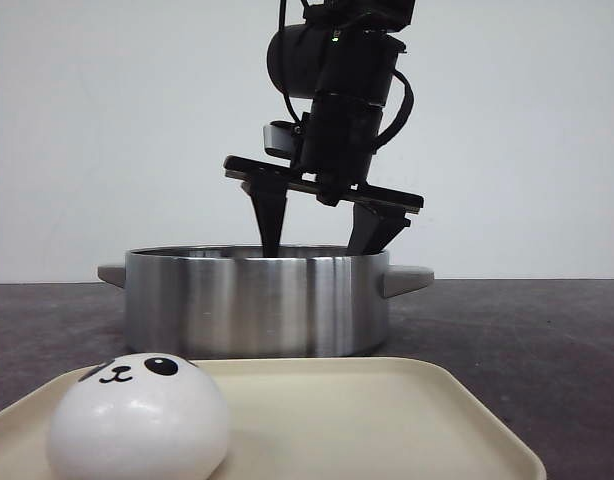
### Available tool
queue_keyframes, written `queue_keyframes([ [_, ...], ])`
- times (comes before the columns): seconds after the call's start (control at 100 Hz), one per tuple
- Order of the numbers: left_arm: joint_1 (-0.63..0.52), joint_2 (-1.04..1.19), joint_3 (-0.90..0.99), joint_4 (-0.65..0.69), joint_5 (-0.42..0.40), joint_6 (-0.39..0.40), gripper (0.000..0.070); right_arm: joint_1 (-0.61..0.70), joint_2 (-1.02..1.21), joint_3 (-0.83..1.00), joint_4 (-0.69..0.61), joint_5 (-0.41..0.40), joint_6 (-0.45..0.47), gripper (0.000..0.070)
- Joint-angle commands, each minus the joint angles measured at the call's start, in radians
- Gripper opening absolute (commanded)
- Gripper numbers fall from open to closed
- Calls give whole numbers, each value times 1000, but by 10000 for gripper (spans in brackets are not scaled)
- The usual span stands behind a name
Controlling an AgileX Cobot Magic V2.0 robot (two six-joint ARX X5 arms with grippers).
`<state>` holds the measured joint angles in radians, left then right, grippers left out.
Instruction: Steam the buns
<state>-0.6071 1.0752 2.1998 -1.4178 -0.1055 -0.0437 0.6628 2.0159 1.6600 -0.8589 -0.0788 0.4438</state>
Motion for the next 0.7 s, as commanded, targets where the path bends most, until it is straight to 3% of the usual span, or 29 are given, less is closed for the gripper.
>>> queue_keyframes([
  [0.0,-9,11,16,-21,1,6,632,8,16,18,-3,8,20,514],
  [0.15,-8,11,-8,-26,1,0,632,8,16,64,-19,8,14,513],
  [0.27,-8,10,-52,-27,2,-33,633,8,-11,148,-45,9,-51,493],
  [0.32,-9,10,-84,-27,18,-59,633,11,-44,183,-48,8,-88,388],
  [0.43,-9,3,-187,-27,98,-121,633,31,-158,229,-49,23,-177,36],
  [0.45,-9,2,-211,-27,111,-131,633,36,-187,230,-51,35,-193,0],
  [0.51,-9,-3,-289,-27,146,-161,633,53,-277,230,-64,102,-227,0],
  [0.69,-18,-26,-585,16,189,-214,633,127,-553,230,-130,406,-288,0],
])
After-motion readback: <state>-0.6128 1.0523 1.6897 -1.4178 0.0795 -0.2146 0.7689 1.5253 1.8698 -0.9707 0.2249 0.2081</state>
